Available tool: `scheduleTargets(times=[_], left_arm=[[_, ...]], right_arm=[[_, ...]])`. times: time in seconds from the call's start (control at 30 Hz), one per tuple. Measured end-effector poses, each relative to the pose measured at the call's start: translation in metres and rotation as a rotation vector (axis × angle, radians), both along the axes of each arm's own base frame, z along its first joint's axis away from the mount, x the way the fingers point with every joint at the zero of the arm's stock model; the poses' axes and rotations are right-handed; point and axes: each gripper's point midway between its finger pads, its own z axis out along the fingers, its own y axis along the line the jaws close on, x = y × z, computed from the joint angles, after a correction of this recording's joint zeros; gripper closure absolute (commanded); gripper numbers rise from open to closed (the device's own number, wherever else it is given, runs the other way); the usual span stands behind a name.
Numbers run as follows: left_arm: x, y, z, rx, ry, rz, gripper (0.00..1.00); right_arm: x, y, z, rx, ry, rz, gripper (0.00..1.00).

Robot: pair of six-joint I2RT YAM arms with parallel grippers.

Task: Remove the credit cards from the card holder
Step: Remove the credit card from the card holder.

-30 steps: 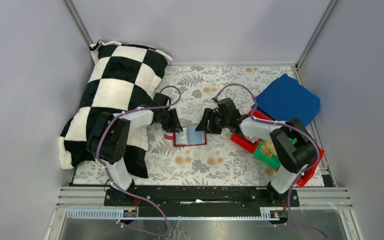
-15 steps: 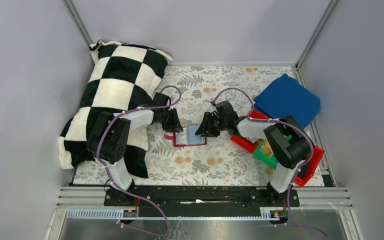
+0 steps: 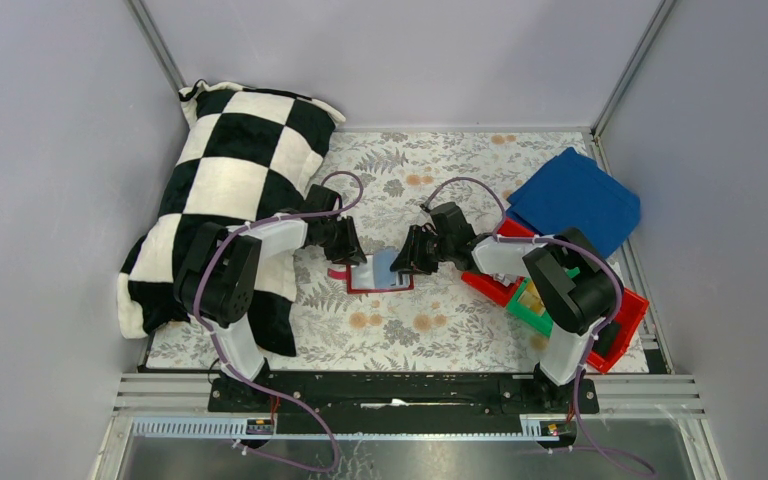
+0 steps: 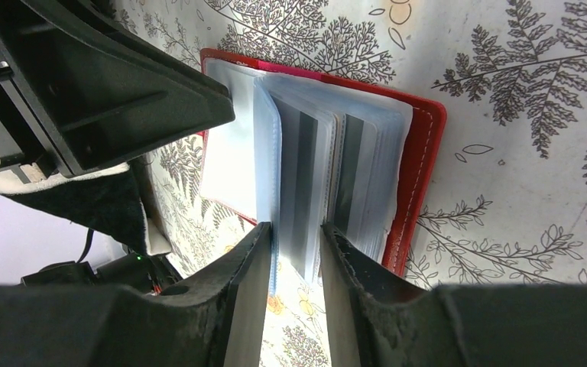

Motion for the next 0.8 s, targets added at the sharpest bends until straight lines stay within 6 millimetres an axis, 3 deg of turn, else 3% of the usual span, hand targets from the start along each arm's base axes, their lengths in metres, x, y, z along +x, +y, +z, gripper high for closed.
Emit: scheduleTargets(times=[0.63,0.8], left_arm=[[0.000,-0.007,0.000,0.058,-0.032,-0.036,0.69],[0.000,-0.008,0.002,0.078,-0.034,-0.050,0.69]], right_arm=[[0.000,0.003,0.012,0.015,-0.024,0.001,0.65],[-0.001,-0.006,0.005,-0.052,-0.014,-0.025,0.63]])
